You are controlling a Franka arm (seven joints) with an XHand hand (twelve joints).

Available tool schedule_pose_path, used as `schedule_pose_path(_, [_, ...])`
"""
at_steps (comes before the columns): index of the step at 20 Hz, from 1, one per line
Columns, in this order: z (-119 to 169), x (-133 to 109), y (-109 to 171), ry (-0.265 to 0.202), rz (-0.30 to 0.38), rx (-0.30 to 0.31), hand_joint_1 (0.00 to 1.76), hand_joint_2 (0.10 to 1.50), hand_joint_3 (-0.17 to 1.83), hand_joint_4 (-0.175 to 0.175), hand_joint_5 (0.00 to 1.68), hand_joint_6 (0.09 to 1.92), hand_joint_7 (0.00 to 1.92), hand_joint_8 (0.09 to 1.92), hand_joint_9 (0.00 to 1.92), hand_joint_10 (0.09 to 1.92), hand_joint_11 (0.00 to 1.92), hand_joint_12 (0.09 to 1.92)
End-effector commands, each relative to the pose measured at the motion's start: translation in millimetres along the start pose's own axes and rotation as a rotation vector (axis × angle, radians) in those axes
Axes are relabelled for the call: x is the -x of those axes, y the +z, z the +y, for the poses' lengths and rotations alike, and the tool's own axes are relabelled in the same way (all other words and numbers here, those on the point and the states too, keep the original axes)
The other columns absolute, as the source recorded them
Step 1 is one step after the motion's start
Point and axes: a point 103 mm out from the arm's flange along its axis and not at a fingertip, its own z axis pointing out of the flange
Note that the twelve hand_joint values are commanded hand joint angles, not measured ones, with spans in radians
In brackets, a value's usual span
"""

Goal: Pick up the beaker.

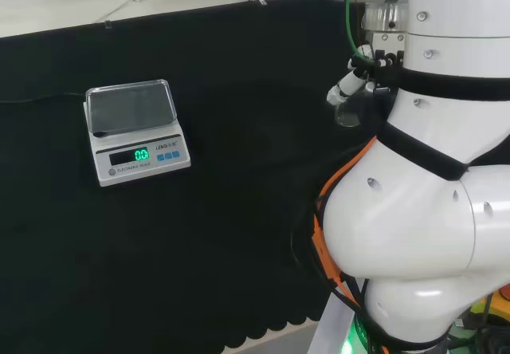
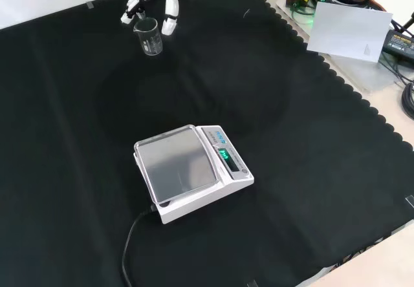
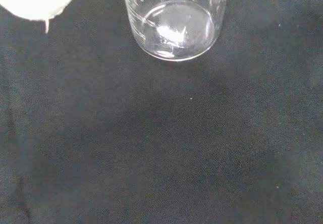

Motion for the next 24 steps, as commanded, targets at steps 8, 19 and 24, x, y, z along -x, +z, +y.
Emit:
schedule_pose_path(8, [22, -8, 24, 0.013, 0.002, 0.033, 0.79, 0.55, 0.36, -0.001, 0.21, 0.09, 0.23, 0.70, 0.60, 0.79, 0.42, 1.38])
schedule_pose_path(19, [30, -28, 39, 0.066, 0.022, 0.170, 1.07, 0.50, 0.73, -0.019, 0.59, 0.47, 0.88, 0.69, 1.22, 0.56, 1.00, 1.12])
schedule_pose_path(24, [34, -40, 40, 0.073, -0.001, 0.181, 1.11, 0.51, 0.75, -0.035, 0.67, 0.96, 1.01, 0.68, 1.34, 0.50, 1.14, 1.04])
